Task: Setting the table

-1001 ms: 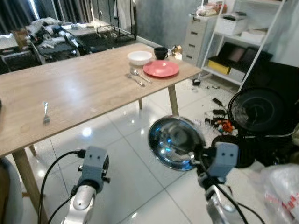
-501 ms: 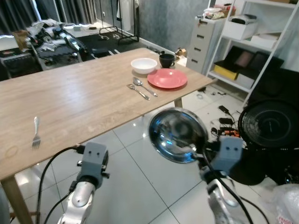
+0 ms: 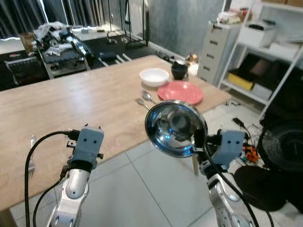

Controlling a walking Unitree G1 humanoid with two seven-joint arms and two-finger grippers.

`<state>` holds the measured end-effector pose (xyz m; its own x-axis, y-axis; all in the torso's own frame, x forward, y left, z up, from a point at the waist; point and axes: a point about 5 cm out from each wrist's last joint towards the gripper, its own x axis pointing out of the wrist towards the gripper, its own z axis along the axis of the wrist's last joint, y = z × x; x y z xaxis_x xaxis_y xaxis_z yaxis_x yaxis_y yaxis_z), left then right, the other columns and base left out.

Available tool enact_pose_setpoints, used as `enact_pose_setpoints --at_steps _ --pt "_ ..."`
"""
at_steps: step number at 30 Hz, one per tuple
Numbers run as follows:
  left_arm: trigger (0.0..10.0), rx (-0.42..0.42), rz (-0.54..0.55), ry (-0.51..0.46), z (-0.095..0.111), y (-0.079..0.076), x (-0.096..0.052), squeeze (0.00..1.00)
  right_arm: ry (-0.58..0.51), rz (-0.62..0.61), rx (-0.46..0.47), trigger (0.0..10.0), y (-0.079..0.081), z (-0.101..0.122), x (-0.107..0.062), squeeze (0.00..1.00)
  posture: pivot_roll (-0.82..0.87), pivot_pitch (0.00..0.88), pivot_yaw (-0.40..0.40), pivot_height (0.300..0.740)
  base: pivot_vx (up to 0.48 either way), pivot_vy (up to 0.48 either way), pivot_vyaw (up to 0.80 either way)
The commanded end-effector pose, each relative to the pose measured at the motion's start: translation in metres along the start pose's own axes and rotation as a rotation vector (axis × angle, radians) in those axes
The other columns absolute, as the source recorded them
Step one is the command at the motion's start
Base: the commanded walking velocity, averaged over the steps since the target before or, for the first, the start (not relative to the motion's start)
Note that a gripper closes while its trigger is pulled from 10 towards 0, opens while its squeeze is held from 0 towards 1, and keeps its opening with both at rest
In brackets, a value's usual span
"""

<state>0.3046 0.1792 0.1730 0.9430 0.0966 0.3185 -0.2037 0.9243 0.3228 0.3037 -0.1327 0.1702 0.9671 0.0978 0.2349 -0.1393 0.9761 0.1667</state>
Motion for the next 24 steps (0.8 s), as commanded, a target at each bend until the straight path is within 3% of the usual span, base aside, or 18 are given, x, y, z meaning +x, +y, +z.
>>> enact_pose_setpoints --at_steps 1,6,24 --pt "10.0 0.014 0.025 -0.007 0.0034 0.0017 0.0003 0.0 -0.011 -0.002 0.005 10.0 -0.0017 0.0036 -0.0009 0.0 0.02 0.051 0.092 0.74 0.454 0.0 0.0" --pt "10.0 0.015 0.033 -0.002 0.0038 0.0007 -0.0008 0.0 -0.013 0.013 0.021 10.0 0.0001 0.0055 0.0001 0.0 0.02 0.048 0.091 0.74 0.076 0.0 0.09" --pt "10.0 -0.009 0.006 0.027 0.0024 -0.0065 -0.0048 0.0 -0.009 0.004 0.046 10.0 -0.0004 0.0074 0.0008 0.0 0.03 0.054 0.088 0.74 0.0 0.0 0.79"
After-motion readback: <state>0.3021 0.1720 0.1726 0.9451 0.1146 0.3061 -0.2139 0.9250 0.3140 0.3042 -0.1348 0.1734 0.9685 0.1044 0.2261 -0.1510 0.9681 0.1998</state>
